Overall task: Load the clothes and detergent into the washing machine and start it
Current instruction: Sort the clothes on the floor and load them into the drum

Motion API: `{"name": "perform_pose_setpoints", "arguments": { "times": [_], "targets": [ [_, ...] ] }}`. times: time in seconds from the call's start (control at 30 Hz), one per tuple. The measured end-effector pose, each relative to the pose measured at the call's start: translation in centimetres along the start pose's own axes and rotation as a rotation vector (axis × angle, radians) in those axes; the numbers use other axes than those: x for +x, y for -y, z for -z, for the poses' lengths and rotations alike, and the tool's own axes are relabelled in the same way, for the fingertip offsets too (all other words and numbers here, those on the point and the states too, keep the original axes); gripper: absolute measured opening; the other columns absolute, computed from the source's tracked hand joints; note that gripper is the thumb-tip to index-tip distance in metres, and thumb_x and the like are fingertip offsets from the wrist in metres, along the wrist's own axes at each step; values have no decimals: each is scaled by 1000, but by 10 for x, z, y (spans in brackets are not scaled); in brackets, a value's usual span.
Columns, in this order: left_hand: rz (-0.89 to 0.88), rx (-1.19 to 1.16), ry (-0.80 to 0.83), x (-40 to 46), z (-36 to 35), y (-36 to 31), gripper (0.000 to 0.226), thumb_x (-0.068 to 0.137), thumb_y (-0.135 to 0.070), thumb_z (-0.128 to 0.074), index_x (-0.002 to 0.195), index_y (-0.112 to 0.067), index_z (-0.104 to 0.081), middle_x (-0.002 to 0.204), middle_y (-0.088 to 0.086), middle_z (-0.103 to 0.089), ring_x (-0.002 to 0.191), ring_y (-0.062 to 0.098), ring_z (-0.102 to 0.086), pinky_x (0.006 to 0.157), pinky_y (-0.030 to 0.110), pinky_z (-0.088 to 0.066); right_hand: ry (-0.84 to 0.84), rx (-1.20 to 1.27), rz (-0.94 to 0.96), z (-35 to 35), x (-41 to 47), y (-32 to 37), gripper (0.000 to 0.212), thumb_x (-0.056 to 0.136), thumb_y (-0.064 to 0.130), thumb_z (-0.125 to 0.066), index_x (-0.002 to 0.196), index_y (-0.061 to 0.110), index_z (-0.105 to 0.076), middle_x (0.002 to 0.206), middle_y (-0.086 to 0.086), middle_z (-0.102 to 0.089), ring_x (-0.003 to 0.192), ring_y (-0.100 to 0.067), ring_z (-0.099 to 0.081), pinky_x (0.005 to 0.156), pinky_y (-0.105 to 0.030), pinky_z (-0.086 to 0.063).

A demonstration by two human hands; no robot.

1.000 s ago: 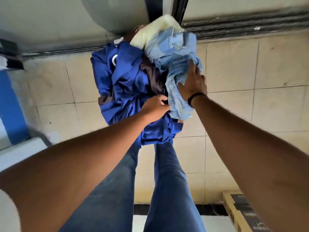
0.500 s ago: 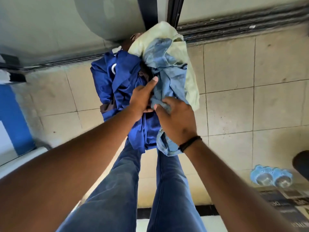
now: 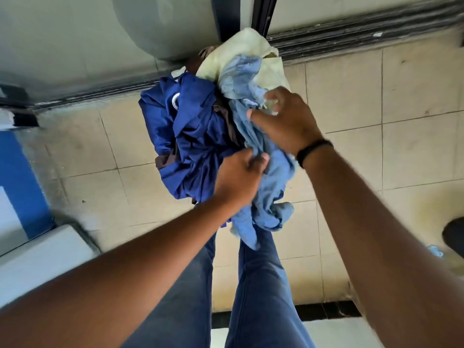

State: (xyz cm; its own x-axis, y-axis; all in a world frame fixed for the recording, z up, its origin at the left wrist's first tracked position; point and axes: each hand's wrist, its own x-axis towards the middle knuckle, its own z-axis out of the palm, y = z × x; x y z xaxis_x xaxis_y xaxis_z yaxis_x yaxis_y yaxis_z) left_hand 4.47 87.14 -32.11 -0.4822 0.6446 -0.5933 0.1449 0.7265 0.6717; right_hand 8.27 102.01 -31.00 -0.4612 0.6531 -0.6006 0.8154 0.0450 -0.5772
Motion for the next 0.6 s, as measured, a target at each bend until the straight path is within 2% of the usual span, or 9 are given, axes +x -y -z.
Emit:
{"name": "perform_pose_setpoints", "arguments": {
  "times": [0.07,0.13,0.2,0.27,0.33,0.4,0.43,0.5,0.6],
  "targets": [
    [-118,2,51,-23,0,-3,42,94,-40,-52,62,-16,-38,51,-5,-42,52,18,-45,53,38,-35,183,-132,-73,-11,29,-6,77,77,55,-72,139,19,-45,139,-9,-53,125,-30,-53,99,-36,-45],
    [-175,-34,91,-37,7,1,44,95,-40,-54,62,-18,-33,50,-6,-35,48,15,-39,49,38,-32,376,-167,-194,-32,45,-13,94,78,53,-75,151,15,-31,151,-10,-43,133,-33,-46,104,-38,-43],
    [-181,-51,114,-40,15,14,44,94,-40,-56,63,-18,-35,50,-6,-34,47,12,-36,48,37,-30,449,-238,-240,-54,53,-22,86,82,49,-73,149,11,-35,149,-15,-44,131,-35,-47,104,-40,-44],
    [-155,-28,150,-34,25,27,46,96,-41,-54,62,-18,-34,48,-6,-33,46,11,-33,49,35,-27,371,-314,-205,-69,55,-28,52,90,35,-64,131,6,-51,133,-19,-56,120,-38,-55,93,-39,-48],
    [-97,-33,154,-24,34,38,48,98,-45,-47,62,-19,-31,49,-6,-31,48,12,-31,52,39,-27,239,-300,-189,-76,52,-25,32,95,24,-54,121,6,-56,125,-20,-60,115,-39,-57,88,-37,-45],
    [26,-148,37,-11,42,43,52,99,-52,-42,65,-14,-34,54,-6,-36,53,15,-37,57,46,-36,144,-195,-163,-74,37,-10,28,96,24,-51,116,7,-59,122,-20,-62,112,-39,-58,87,-36,-45],
    [82,-204,-50,-2,46,44,56,99,-58,-40,67,-12,-40,57,0,-43,57,15,-42,60,45,-40,108,-136,-128,-72,26,-1,26,95,25,-51,111,8,-61,117,-20,-64,108,-38,-60,86,-36,-46],
    [166,-280,-170,23,58,42,72,92,-72,-37,79,-4,-55,69,12,-61,65,18,-57,68,44,-50,57,-29,-50,-68,-1,11,16,93,25,-53,92,12,-62,96,-15,-67,94,-37,-62,76,-36,-48],
    [214,-365,-176,66,77,26,89,79,-87,-39,90,-1,-60,85,15,-69,80,28,-70,79,53,-59,41,39,31,-61,-54,20,25,94,22,-55,70,19,-48,67,-2,-53,69,-29,-55,59,-31,-38]
  ]
}}
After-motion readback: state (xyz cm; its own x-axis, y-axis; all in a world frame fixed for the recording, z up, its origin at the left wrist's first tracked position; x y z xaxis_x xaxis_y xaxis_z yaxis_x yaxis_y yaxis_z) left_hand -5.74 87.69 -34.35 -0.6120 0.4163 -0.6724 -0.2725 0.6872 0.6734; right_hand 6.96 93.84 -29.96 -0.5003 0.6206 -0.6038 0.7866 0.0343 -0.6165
